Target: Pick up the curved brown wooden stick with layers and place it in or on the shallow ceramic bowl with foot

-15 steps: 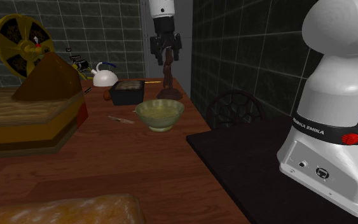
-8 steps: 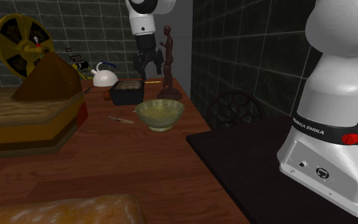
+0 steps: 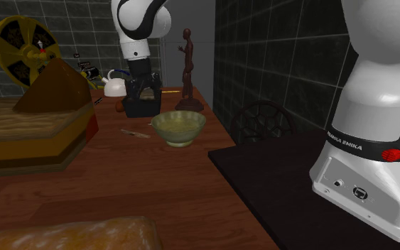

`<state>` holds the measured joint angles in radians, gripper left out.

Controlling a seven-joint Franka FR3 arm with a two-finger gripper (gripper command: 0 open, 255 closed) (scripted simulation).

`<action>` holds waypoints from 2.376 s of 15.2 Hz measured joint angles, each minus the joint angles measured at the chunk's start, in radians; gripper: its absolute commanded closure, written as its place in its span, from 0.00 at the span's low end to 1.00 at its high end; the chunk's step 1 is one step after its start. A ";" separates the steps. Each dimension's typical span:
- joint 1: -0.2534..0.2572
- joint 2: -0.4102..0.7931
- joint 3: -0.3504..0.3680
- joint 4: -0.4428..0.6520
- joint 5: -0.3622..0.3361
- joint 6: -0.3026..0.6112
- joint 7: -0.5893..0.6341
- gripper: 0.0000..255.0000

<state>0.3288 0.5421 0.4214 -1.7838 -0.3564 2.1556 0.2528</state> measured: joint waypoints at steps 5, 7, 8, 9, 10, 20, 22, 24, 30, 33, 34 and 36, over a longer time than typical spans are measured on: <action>0.093 0.179 -0.011 0.192 -0.044 -0.041 0.007 0.00; 0.129 0.250 -0.016 0.274 -0.056 -0.059 0.002 0.00; 0.142 0.282 -0.021 0.306 -0.063 -0.061 0.000 0.00; 0.148 0.297 -0.024 0.316 -0.066 -0.057 0.002 0.00; 0.150 0.307 -0.026 0.319 -0.070 -0.051 0.002 0.00; 0.155 0.351 -0.041 0.318 -0.086 -0.006 0.010 0.00; 0.155 0.351 -0.041 0.318 -0.086 -0.006 0.010 1.00; 0.155 0.351 -0.041 0.318 -0.086 -0.006 0.010 1.00; 0.156 0.350 -0.041 0.318 -0.086 -0.006 0.010 1.00; 0.155 0.347 -0.039 0.319 -0.084 -0.011 0.009 1.00; 0.154 0.340 -0.037 0.315 -0.082 -0.015 0.009 1.00; 0.150 0.321 -0.032 0.310 -0.077 -0.028 0.005 1.00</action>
<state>0.4783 0.8629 0.3895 -1.4741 -0.4332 2.1275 0.2582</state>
